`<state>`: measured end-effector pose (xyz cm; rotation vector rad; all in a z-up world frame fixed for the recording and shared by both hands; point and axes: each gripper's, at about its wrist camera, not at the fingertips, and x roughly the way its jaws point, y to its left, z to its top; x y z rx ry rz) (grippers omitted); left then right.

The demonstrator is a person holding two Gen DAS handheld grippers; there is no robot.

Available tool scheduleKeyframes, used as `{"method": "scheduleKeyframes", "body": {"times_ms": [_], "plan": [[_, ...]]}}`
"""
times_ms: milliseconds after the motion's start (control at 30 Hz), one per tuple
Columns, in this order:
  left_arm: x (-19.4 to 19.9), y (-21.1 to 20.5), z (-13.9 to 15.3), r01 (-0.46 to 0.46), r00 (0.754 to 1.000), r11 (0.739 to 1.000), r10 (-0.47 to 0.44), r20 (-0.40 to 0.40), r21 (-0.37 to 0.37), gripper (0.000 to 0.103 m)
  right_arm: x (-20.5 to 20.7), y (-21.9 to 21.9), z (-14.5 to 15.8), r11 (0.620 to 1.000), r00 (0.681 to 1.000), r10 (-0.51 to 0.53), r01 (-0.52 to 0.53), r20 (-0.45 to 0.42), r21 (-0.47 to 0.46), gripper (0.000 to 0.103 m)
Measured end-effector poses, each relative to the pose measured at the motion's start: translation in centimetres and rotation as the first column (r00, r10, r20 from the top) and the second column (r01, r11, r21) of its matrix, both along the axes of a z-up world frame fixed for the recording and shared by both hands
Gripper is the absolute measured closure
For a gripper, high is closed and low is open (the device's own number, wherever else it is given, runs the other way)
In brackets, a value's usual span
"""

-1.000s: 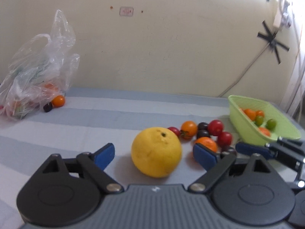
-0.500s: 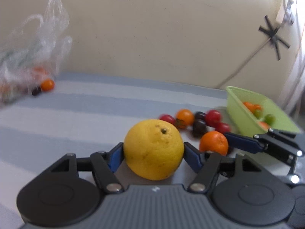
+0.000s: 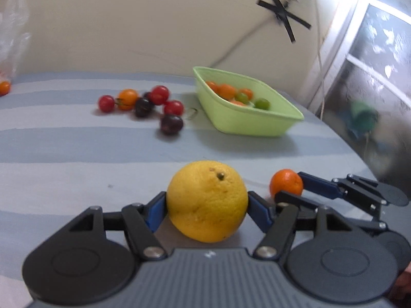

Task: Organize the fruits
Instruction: 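Grasp the yellow grapefruit with the left tool while the right tool grasps a tangerine, then carry the grapefruit and tangerine into the green basket and open both tools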

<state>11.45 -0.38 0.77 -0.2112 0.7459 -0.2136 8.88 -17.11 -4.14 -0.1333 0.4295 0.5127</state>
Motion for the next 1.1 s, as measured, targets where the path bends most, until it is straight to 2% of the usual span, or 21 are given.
{"method": "scheduleKeyframes", "body": {"times_ms": [67, 233, 367, 500, 567, 667, 767, 800, 967, 1100], "plan": [[-0.2, -0.8, 0.1, -0.001, 1.000, 0.999, 0.001, 0.008, 0.042, 0.036, 0.3, -0.6, -0.3, 1.000, 1.000, -0.017, 0.017, -0.023, 0.005, 0.064], [-0.2, -0.4, 0.3, -0.022, 1.000, 1.000, 0.022, -0.013, 0.022, 0.035, 0.3, -0.9, -0.7, 0.999, 1.000, -0.007, 0.008, -0.027, 0.033, 0.063], [-0.5, -0.8, 0.6, -0.030, 1.000, 0.998, 0.030, -0.005, 0.060, 0.036, 0.2, -0.9, -1.1, 1.000, 1.000, 0.000, 0.000, -0.025, 0.018, 0.059], [-0.5, -1.4, 0.7, -0.032, 0.999, 0.995, 0.031, 0.006, 0.097, 0.035, 0.4, -1.3, -1.0, 0.999, 0.999, 0.006, -0.003, -0.049, 0.050, 0.059], [-0.3, -1.5, 0.6, -0.033, 0.999, 0.994, 0.032, 0.014, 0.101, 0.036, 0.9, -1.4, -1.1, 0.998, 0.997, 0.008, -0.003, -0.075, 0.062, 0.065], [0.1, -1.6, 0.9, -0.027, 1.000, 0.995, 0.028, -0.001, 0.091, 0.036, 1.1, -1.8, -1.0, 0.996, 0.996, 0.022, -0.015, -0.082, 0.082, 0.065], [1.7, -1.1, 1.7, -0.005, 0.999, 1.000, 0.005, -0.038, -0.004, 0.036, 1.2, -2.3, -0.3, 0.993, 0.999, 0.026, -0.021, -0.045, 0.112, 0.065], [2.4, -1.2, 2.2, -0.001, 0.999, 1.000, 0.000, -0.038, -0.015, 0.036, 1.5, -2.6, 0.2, 0.992, 1.000, 0.017, -0.014, -0.023, 0.125, 0.065], [6.9, -2.6, 5.4, 0.028, 0.998, 0.999, -0.030, 0.063, 0.040, 0.036, 4.1, -4.5, 3.1, 0.984, 0.991, -0.082, 0.064, 0.103, 0.167, 0.065], [11.8, -3.6, 6.6, 0.038, 0.995, 0.999, -0.041, 0.093, 0.032, 0.036, 7.7, -5.3, 3.5, 0.980, 0.986, -0.130, 0.112, 0.104, 0.164, 0.065]]}}
